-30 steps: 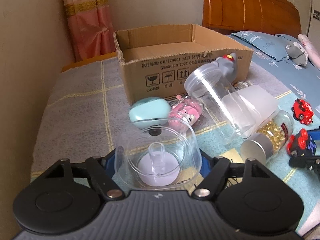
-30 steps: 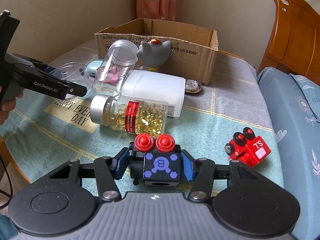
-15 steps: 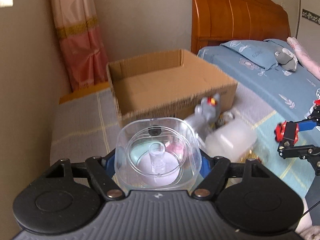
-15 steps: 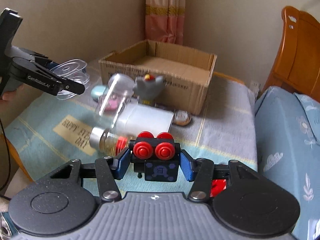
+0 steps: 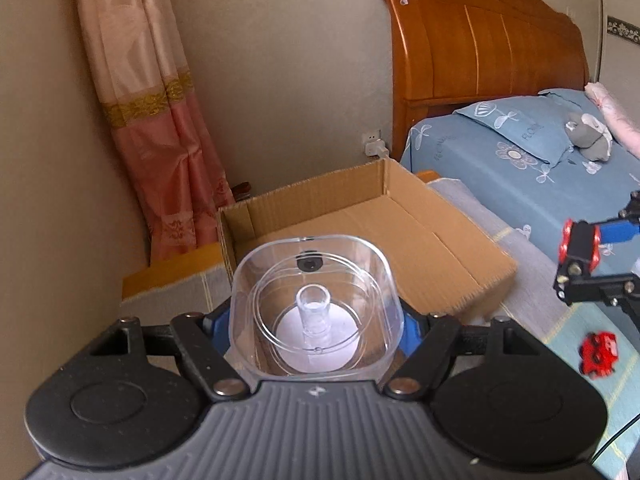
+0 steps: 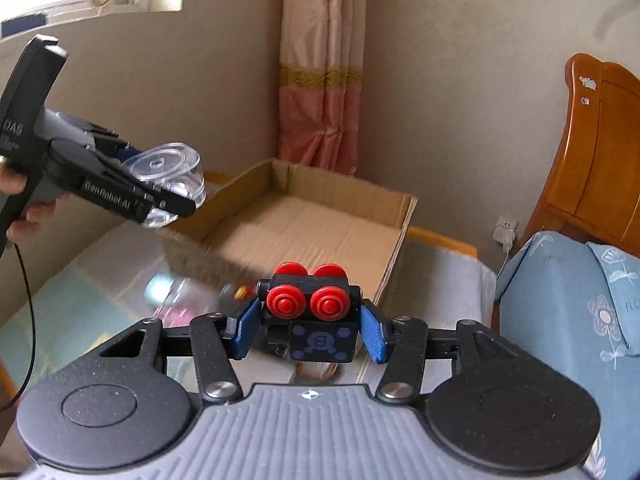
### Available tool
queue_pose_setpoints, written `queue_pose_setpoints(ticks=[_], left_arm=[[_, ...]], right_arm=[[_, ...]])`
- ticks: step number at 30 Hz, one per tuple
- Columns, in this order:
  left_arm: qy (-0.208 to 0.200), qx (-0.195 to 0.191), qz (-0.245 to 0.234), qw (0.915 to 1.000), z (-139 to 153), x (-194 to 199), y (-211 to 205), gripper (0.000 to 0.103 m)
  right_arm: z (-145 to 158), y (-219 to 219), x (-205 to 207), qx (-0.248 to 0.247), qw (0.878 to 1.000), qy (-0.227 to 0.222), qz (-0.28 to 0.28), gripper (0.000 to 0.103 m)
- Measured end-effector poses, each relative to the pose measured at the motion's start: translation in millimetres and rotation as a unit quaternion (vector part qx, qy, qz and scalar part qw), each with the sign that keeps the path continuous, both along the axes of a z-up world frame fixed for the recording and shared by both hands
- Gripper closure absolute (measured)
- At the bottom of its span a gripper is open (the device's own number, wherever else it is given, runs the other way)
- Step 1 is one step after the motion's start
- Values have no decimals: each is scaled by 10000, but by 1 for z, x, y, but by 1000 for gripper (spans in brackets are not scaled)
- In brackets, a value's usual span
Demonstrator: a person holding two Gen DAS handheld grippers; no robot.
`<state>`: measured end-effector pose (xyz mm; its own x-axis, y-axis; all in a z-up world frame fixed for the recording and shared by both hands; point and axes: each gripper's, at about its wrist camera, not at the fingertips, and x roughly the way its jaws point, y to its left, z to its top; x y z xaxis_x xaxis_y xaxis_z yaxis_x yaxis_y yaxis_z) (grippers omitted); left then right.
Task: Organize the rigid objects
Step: 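Carry dome with left tool and cube with right tool into box, release both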
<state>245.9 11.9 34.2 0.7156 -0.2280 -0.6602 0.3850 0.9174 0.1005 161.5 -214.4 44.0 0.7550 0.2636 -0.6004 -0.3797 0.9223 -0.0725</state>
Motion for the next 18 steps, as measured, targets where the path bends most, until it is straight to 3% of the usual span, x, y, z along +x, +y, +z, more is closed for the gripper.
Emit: queue_pose_setpoints(ticks=[12, 16, 18], left_arm=[[268, 306, 128, 9991, -14, 63, -11, 28], [334, 358, 143, 9987, -19, 79, -16, 28], [351, 408, 152, 9984, -21, 86, -19, 28]], right_arm=[[-1, 10, 100, -63, 9994, 259, -216, 43], [-7, 10, 105, -66, 9993, 174, -331, 15], [-9, 7, 103, -53, 9991, 189, -366, 13]])
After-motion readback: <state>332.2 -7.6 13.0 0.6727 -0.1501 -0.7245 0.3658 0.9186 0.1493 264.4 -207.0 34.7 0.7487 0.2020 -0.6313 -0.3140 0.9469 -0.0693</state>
